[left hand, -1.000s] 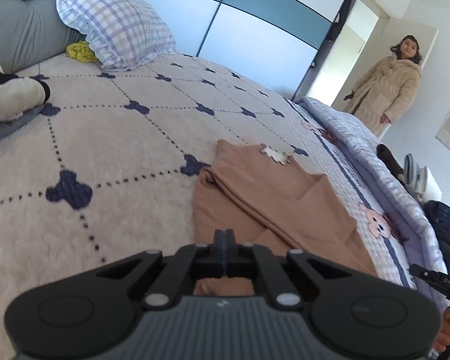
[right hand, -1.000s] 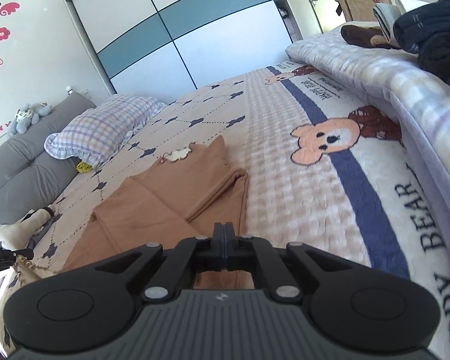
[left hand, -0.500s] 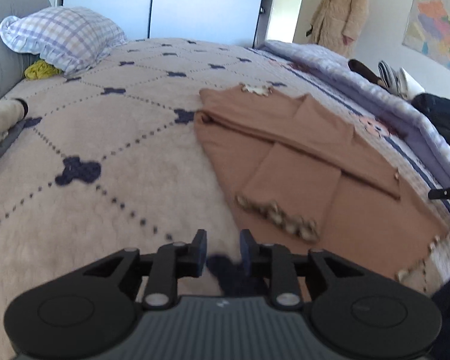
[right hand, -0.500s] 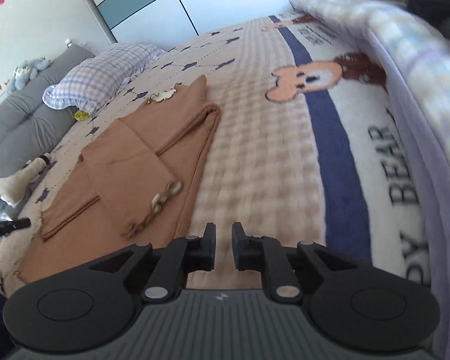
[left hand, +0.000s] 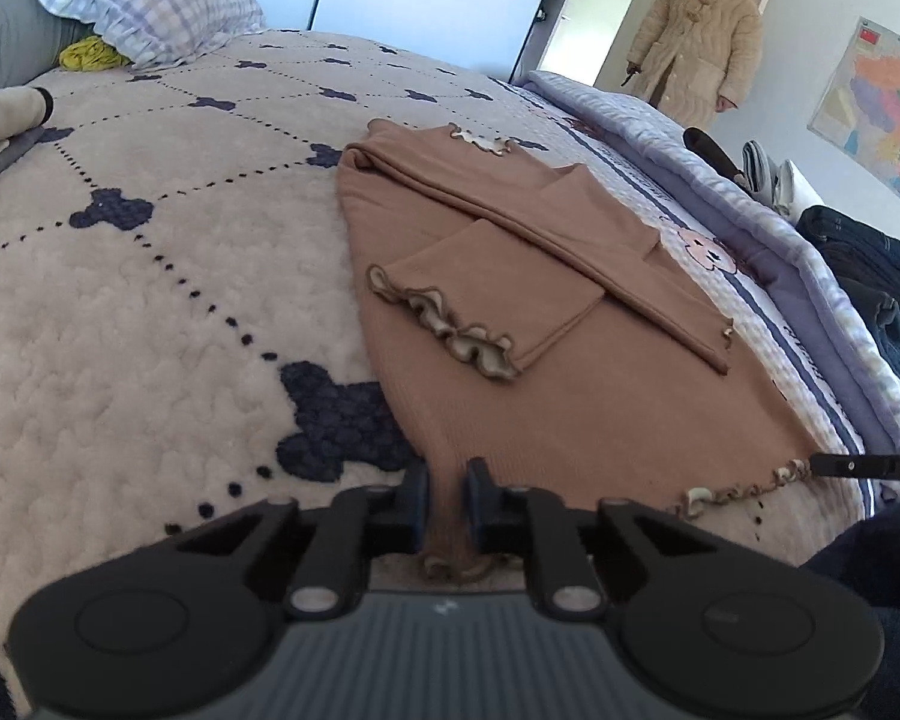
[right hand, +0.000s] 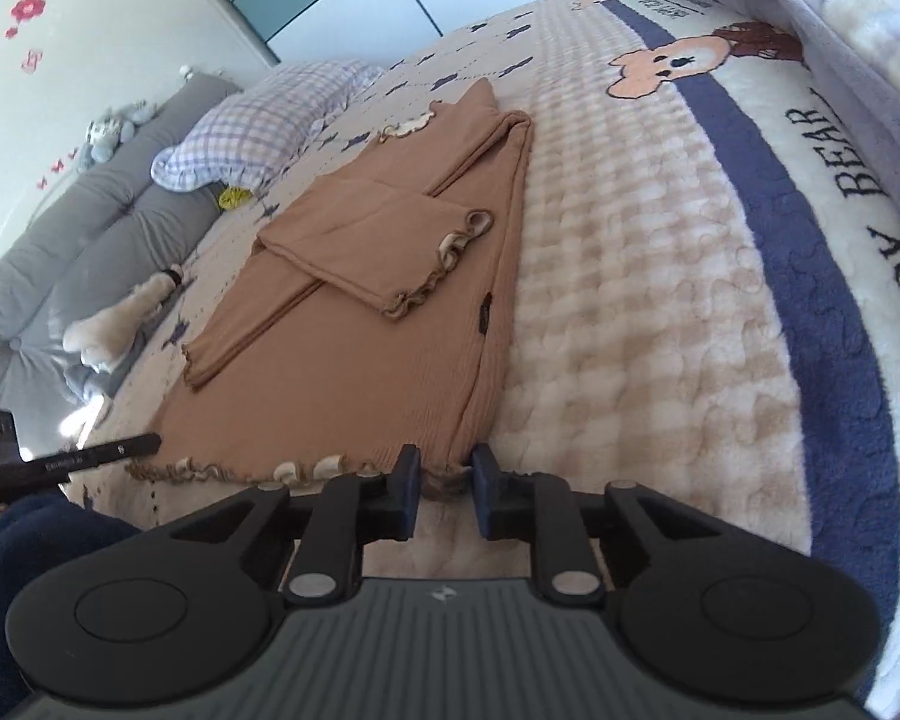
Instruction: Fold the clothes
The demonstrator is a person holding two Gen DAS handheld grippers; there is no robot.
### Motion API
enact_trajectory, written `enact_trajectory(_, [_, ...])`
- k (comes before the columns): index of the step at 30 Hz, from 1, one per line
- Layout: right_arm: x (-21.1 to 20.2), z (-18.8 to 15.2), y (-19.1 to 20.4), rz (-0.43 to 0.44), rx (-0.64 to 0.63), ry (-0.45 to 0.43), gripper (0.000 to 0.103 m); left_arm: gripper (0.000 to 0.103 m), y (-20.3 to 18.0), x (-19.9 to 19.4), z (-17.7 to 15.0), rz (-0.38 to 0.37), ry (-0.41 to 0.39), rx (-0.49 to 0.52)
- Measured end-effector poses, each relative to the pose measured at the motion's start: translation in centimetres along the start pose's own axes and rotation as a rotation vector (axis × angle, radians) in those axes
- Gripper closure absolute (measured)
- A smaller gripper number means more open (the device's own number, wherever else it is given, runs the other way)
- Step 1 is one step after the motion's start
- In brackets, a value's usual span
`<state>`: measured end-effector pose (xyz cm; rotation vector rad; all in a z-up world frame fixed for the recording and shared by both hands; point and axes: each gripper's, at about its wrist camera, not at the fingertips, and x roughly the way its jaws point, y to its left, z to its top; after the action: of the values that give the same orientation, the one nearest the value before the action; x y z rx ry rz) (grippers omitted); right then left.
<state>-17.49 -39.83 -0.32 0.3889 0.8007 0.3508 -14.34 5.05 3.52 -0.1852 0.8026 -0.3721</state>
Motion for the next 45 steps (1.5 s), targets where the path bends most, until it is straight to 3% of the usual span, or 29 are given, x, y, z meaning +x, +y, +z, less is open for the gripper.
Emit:
enact_trajectory(7, [-1.4,1.9,-0.1,-0.016,0.032,-0.105,0.094,0.097,0.8,-1.1,1.9,-0.020,-0.019,-0.099])
enact_trajectory(13, [-0.5,6.7,0.5,-0.018,0.014,-0.195,0.095,0.097,0.2,-0.5,7.2,0.012,-0.099,-0.109])
enact_trajectory(20, [3.7,15.3,0.6,-0.059,-0.007,-0.270,0.095,0.097,0.0,4.0,15.5,0.095,-0.179,-0.110])
enact_trajectory(23, [6.2,18.1,-0.2,-0.108,-0.007,-0.266,0.095,0.096,0.7,7.5,17.3,0.136,-0.176,-0.122])
enact_trajectory(27, [11.1,19.1,-2.3,-0.165,0.036,-0.177,0.095,0.093,3.2,12.9,16.7,0.158,-0.069,-0.246])
enact_trajectory(30, [14.0,18.1,-3.4,-0.203,0.037,-0.123,0.095,0.091,3.5,13.2,16.7,0.157,-0.084,-0.267])
enact_trajectory(34, [13.9,17.9,-4.3,-0.169,0.115,-0.162,0.095,0.090,3.8,13.1,16.9,0.155,-0.117,-0.286])
enact_trajectory(36, [13.8,18.5,-4.1,-0.176,0.117,-0.179,0.095,0.071,3.9,12.8,17.3,0.176,-0.144,-0.291])
enact_trajectory(39, [13.2,19.5,-3.6,-0.175,0.129,-0.215,0.093,0.063,4.1,11.6,18.3,0.209,-0.212,-0.291])
enact_trajectory(41, [12.7,19.6,-3.6,-0.182,0.143,-0.237,0.087,0.060,4.1,10.8,18.1,0.207,-0.226,-0.272])
enact_trajectory(43, [12.3,19.4,-3.8,-0.208,0.142,-0.242,0.072,0.057,4.2,10.3,17.1,0.214,-0.223,-0.212])
enact_trajectory(45, [11.9,18.7,-4.3,-0.233,0.140,-0.239,0.067,0.052,4.4,9.9,16.1,0.209,-0.215,-0.155])
